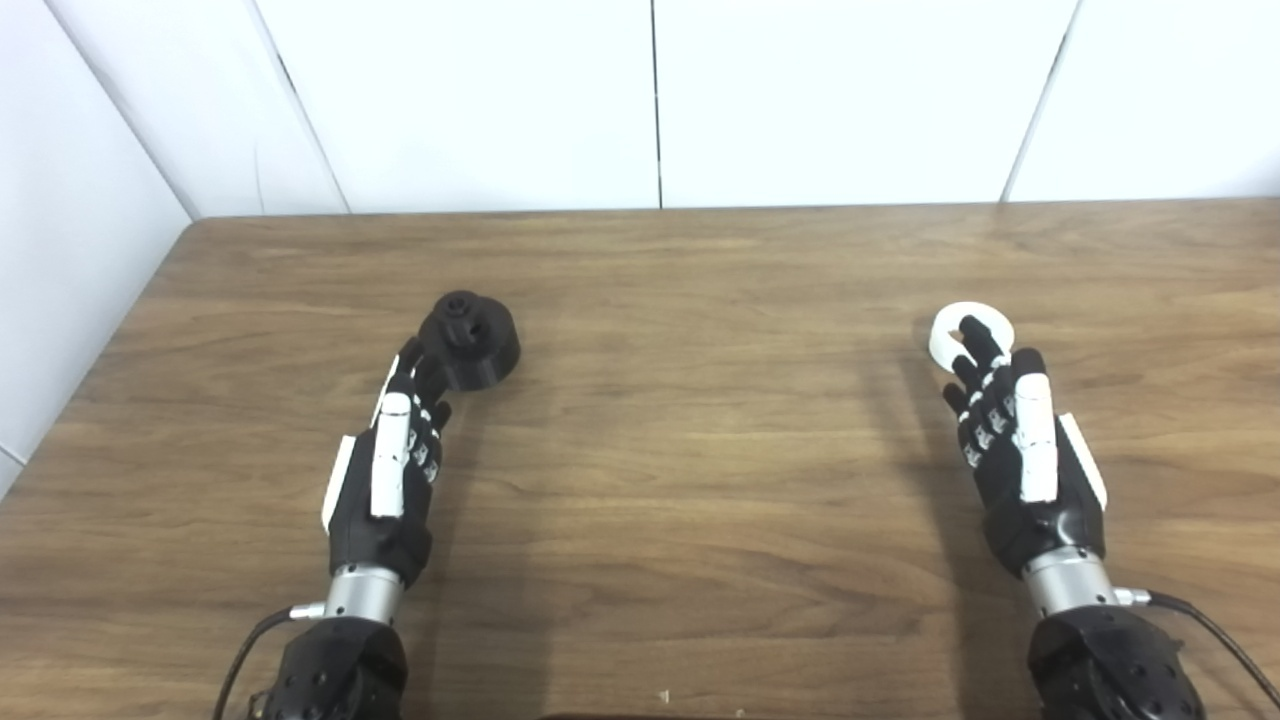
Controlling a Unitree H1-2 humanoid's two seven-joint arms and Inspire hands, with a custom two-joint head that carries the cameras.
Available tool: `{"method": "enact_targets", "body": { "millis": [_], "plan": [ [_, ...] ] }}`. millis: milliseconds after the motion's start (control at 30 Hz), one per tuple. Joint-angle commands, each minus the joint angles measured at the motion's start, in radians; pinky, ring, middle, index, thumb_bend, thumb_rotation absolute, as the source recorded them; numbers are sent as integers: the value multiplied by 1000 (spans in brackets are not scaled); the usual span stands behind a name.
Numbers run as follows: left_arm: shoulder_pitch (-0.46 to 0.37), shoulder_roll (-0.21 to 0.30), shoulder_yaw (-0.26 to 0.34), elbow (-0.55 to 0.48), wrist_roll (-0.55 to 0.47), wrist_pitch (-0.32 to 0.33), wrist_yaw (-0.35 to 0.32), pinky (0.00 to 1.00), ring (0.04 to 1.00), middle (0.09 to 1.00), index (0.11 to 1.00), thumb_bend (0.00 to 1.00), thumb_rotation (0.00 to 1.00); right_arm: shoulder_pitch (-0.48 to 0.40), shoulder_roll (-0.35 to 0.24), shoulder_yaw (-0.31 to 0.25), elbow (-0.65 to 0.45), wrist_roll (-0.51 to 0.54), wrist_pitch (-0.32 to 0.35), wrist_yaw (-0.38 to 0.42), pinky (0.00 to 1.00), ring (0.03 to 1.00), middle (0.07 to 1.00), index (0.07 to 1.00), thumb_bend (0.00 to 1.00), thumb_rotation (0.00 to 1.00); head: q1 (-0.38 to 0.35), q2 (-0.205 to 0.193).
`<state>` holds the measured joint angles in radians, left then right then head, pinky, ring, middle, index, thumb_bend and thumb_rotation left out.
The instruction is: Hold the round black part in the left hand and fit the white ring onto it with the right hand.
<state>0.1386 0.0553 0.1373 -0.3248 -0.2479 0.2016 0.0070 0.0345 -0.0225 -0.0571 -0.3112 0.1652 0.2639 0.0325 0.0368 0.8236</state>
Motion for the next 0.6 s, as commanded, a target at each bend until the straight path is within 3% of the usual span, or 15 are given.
{"method": "enact_targets", "body": {
  "millis": [0, 167, 567],
  "plan": [
    [7, -12, 5, -51, 5, 3, 14, 1000, 1000, 1000, 995, 488, 916, 4, -12, 6, -42, -1, -4, 10, 1000, 1000, 989, 929, 459, 1000, 0, 10],
    [-10, -13, 11, -65, 0, 27, 32, 1000, 1000, 1000, 982, 493, 881, -18, -9, -2, -50, 16, 31, 7, 1000, 1000, 994, 931, 464, 1000, 11, 72],
    [-19, -10, 11, -85, 6, 71, 37, 1000, 1000, 1000, 982, 509, 825, -21, -17, 0, -79, 3, 68, 6, 1000, 1000, 999, 939, 471, 1000, -2, 82]
  ]
}}
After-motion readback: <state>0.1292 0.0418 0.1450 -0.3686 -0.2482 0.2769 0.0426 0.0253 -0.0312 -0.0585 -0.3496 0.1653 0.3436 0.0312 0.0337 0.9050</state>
